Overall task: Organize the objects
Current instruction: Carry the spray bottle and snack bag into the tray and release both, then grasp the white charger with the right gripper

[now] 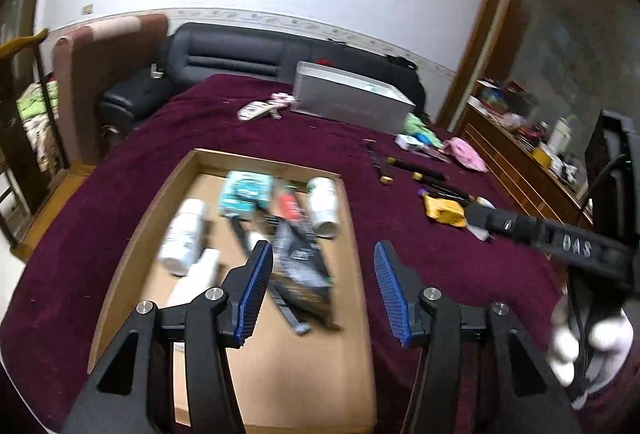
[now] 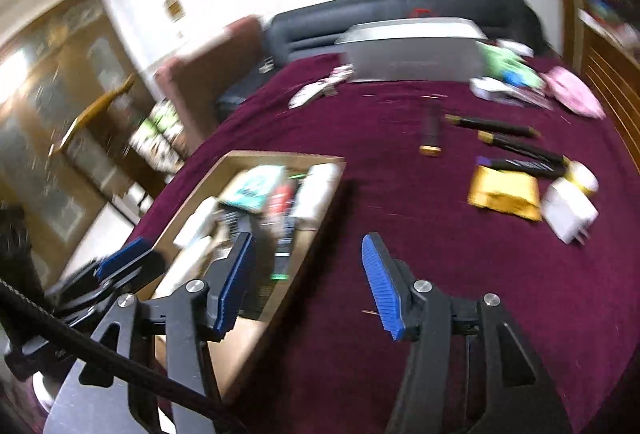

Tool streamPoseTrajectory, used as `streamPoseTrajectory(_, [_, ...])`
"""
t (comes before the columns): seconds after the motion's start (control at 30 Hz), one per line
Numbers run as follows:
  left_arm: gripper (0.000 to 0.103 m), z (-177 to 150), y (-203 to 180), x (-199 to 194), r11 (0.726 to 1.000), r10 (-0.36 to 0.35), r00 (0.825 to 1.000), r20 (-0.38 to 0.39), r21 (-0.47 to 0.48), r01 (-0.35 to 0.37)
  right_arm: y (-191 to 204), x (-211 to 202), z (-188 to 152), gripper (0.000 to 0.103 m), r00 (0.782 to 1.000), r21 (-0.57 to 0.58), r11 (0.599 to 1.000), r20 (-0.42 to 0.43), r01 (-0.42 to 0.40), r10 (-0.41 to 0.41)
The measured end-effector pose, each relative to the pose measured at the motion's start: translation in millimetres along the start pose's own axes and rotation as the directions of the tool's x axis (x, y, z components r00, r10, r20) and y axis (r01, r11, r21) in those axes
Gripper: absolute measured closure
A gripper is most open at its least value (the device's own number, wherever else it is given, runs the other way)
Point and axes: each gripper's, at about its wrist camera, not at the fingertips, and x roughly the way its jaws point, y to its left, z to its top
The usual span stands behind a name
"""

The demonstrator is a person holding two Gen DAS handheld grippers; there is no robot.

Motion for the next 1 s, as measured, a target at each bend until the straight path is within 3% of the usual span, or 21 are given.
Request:
streamPoseTrajectory(0.17, [0.055,-7.3,-41.3,13.9,0.996,-0.062,0.996,-0.064,0.067,0.066,-76.6,-36.1,-10.6,0.047,0.994,0.164,0.983,0.052,0.083,-0.092])
streamPoseTrajectory(0.4, [0.055,-21.4,-107.3,45.5,0.974,-0.121,0.976,-0.179,0.167,0.152,-171.7,-63.7,-43.2,0.047,0.981,0.401,0.903,0.046,0.154,-0.188])
streamPoseTrajectory(0.67, [0.055,-34.7,-143.4,95.5,0.964,-0.074,0.962,-0.261,0.228,0.136,-221.1,-82.9,-46.9,0.047,0.974,0.459,0.87,0.038,0.181,-0.223])
streamPoseTrajectory(0.97, [0.055,-46.8,-141.3,142.1,0.972,-0.011,0.939,-0.343,0.218,0.09,-240.1,-65.0,-26.0,0.047,0.979,0.441,0.88,0.012,0.179,-0.206])
streamPoseTrajectory(1.0, [0.055,-47.9,-141.7,141.7,0.971,-0.01,0.944,-0.329,0.224,0.088,-239.2,-61.2,-24.3,0.047,0.981,0.438,0.883,0.011,0.169,-0.193])
